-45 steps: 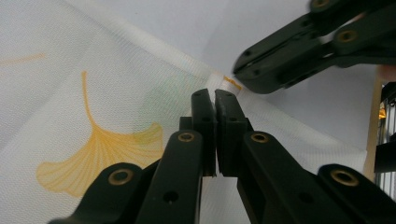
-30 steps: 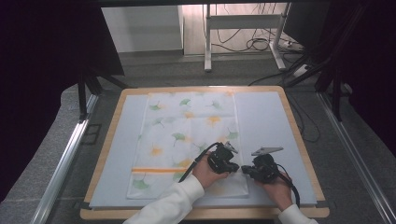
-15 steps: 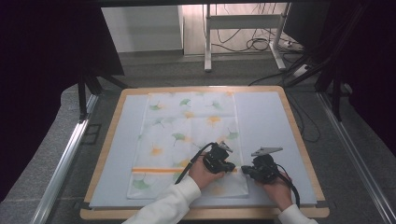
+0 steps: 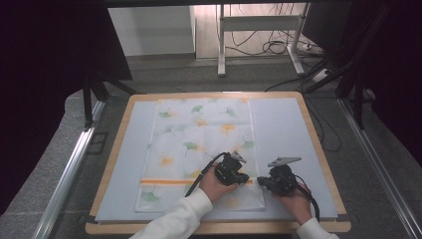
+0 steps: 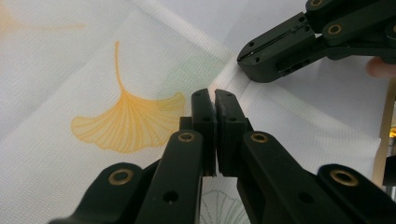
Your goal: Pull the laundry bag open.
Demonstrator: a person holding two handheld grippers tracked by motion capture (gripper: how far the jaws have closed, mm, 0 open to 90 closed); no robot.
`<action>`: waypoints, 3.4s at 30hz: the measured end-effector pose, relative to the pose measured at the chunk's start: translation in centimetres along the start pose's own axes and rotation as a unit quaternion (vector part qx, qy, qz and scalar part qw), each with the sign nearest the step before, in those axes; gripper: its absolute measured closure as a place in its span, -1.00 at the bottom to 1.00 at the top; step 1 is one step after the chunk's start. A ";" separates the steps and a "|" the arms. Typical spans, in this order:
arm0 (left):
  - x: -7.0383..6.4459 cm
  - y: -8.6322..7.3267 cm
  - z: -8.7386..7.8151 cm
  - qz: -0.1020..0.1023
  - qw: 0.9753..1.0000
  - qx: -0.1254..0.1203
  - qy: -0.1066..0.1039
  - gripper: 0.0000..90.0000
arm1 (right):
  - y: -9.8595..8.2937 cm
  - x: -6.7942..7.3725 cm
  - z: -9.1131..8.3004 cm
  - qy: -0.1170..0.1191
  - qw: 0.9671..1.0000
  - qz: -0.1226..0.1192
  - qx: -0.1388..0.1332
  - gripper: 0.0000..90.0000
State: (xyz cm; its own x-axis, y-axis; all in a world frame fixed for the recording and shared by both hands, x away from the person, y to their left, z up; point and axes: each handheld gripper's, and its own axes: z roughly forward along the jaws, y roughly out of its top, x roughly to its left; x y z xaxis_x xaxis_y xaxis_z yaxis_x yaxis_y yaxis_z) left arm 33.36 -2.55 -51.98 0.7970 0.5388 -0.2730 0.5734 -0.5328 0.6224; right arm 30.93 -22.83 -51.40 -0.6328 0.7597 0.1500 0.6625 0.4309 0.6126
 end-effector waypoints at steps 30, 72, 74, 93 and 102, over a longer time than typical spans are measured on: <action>1.1 -1.5 -1.5 -0.009 1.000 -0.005 0.008 0.98 | 0.0 -0.1 0.0 0.003 1.000 -0.006 0.000 0.99; 2.7 -3.7 -3.7 -0.021 0.999 -0.010 0.023 0.98 | 0.0 0.0 0.0 0.002 1.000 -0.010 0.001 0.99; 2.8 -3.8 -3.9 -0.022 0.999 -0.011 0.024 0.98 | 0.0 0.0 0.0 0.002 1.000 -0.010 0.001 0.99; 3.6 -5.0 -5.2 -0.026 0.999 -0.011 0.030 0.98 | -0.1 -0.2 0.0 0.006 1.000 -0.009 -0.001 0.99; 3.9 -5.7 -5.9 -0.026 0.999 -0.010 0.038 0.98 | -0.1 -0.2 0.0 0.006 1.000 -0.010 -0.001 0.99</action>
State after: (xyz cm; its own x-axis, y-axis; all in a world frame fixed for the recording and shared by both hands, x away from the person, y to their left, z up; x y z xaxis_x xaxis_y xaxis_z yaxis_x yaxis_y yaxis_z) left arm 32.14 6.42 -52.30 0.7488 0.6143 -0.2489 0.6091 -0.4896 0.6239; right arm 31.00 -22.96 -51.46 -0.6515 0.7443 0.1472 0.6485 0.4457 0.6171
